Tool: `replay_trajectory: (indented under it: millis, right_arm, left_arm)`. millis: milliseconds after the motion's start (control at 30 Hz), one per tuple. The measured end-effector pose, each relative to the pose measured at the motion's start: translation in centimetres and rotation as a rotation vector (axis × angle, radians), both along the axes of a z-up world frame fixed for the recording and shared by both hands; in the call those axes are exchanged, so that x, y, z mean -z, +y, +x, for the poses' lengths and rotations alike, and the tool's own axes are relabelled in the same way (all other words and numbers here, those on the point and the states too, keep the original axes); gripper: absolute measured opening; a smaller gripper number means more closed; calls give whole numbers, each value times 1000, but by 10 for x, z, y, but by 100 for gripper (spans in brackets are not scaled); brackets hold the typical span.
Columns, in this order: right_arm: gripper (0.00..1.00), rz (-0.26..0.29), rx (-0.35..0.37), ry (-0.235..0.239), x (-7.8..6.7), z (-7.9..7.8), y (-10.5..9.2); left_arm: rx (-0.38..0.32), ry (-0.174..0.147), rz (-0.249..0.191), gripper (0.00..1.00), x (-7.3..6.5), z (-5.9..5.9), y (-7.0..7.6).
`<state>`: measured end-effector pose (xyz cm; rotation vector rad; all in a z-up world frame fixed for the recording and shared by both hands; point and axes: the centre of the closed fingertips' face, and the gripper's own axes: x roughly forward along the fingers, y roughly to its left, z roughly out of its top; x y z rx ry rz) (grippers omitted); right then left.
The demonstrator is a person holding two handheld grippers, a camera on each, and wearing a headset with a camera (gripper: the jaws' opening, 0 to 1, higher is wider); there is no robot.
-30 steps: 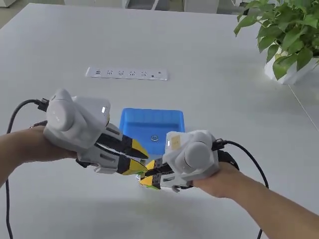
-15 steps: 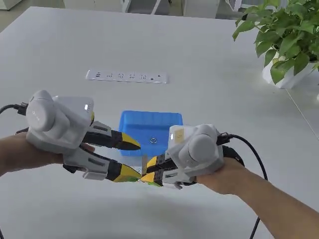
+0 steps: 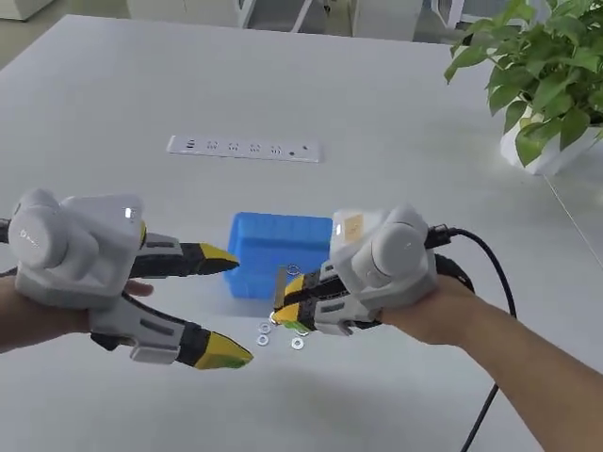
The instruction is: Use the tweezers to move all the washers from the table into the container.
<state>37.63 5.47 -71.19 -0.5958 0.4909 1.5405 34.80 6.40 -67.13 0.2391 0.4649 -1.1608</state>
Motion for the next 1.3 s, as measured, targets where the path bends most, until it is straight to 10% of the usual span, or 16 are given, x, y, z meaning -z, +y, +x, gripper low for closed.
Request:
replay_trajectory:
  millis: [433, 1300]
  right_arm:
    - [8, -3, 3, -22, -9, 30, -1]
    - [8, -10, 20, -27, 17, 81, 10]
  left_arm:
    - [-98, 9, -13, 99, 1, 5, 11]
    - [-152, 16, -22, 99, 0, 10, 26]
